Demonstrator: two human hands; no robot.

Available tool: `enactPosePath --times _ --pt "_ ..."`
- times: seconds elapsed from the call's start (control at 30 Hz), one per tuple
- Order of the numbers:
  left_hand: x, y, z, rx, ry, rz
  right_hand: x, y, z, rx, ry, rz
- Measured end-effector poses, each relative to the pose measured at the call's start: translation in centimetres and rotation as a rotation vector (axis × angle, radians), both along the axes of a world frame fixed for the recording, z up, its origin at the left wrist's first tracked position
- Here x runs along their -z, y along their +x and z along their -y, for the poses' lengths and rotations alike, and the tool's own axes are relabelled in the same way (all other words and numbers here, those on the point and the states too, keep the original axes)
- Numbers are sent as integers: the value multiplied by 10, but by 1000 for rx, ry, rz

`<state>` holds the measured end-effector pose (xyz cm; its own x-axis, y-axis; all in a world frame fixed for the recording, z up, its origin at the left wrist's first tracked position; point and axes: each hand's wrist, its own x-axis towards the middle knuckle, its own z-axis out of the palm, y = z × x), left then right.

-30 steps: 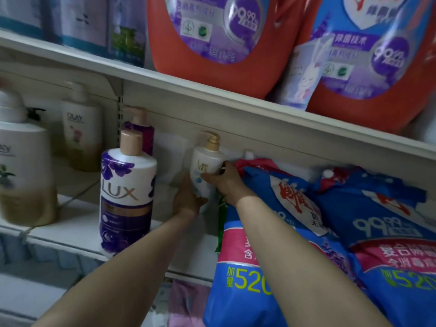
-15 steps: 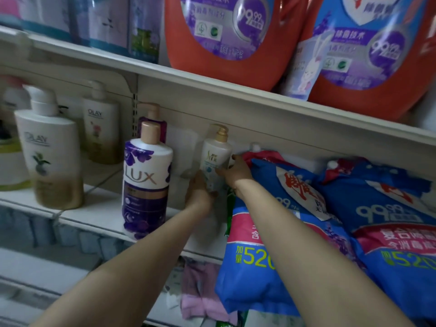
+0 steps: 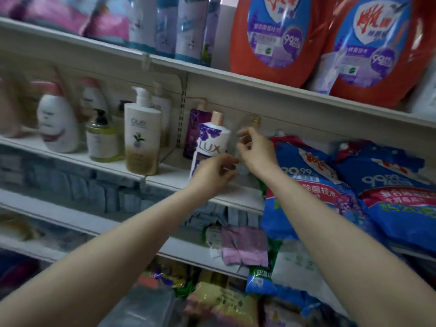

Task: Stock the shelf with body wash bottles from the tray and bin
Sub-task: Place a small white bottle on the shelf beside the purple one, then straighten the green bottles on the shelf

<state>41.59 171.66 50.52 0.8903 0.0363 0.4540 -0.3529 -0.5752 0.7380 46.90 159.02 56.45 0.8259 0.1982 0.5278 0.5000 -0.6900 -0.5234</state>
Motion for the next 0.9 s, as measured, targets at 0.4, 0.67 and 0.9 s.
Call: enactPosePath --times 0.4,0.67,0.9 --pt "-12 -162 -207 -309 158 116 23 -130 -182 -406 -113 107" --pt "-2 -254 -344 -571 219 35 47 -183 -328 -684 -124 109" --pt "6 -300 -433 -705 254 -30 62 -206 -431 -823 -145 97"
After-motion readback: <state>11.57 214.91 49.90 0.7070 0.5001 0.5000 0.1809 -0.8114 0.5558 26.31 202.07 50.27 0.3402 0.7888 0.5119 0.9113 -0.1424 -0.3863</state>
